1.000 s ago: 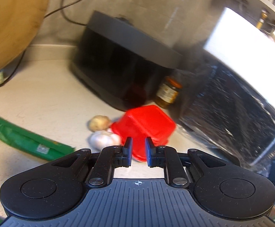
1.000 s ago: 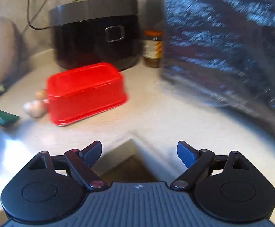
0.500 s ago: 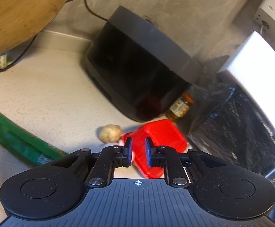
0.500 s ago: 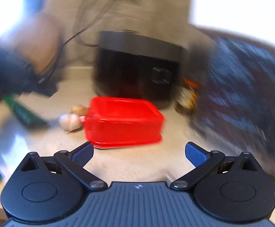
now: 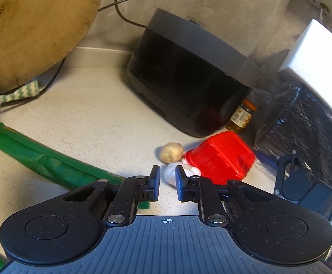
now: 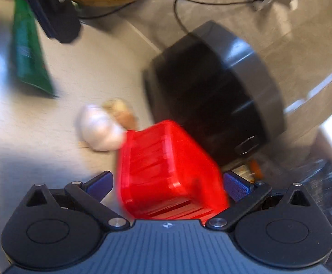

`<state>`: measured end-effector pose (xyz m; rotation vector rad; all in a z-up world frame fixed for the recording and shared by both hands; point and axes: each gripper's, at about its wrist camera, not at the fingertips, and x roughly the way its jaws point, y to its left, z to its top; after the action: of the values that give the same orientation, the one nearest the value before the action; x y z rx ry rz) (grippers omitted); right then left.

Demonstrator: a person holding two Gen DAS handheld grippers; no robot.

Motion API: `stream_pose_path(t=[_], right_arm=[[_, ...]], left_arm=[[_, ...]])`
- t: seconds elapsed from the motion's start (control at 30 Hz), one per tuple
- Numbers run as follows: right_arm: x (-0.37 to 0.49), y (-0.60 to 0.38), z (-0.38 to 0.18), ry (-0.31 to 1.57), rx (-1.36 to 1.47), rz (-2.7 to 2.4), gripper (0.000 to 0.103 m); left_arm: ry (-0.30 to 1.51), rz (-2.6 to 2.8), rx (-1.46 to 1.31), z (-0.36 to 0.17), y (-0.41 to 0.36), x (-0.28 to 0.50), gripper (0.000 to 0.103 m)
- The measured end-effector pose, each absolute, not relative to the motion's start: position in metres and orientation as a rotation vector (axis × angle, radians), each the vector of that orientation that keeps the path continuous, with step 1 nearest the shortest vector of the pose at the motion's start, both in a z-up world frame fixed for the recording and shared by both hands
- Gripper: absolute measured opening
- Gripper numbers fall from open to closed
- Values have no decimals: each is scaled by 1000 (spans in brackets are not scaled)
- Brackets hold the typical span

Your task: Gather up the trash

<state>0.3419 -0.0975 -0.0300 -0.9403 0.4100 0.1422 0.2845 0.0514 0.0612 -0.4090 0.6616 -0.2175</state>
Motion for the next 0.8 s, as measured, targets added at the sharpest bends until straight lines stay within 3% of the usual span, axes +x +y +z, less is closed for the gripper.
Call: stream_pose_path(t=[0.23,0.43,0.53,0.67,0.8], right_arm=[[357,-129,-18,250,-974,-66,102],[411,-205,8,337,-760,-211,99],[424,-240,18,372,-604,-210,89],[421,-268,28,402,-424,-60,88],[410,-267,22,424,-443,154,88]], left_arm=[[667,-233,-418,58,60,284,17],[676,-276,-419,54,57,289,17],[683,-298,-404,53,48,295,17],[693,-326,-393,53,37,300,17],[698,-358,-373,55,29,299,17]])
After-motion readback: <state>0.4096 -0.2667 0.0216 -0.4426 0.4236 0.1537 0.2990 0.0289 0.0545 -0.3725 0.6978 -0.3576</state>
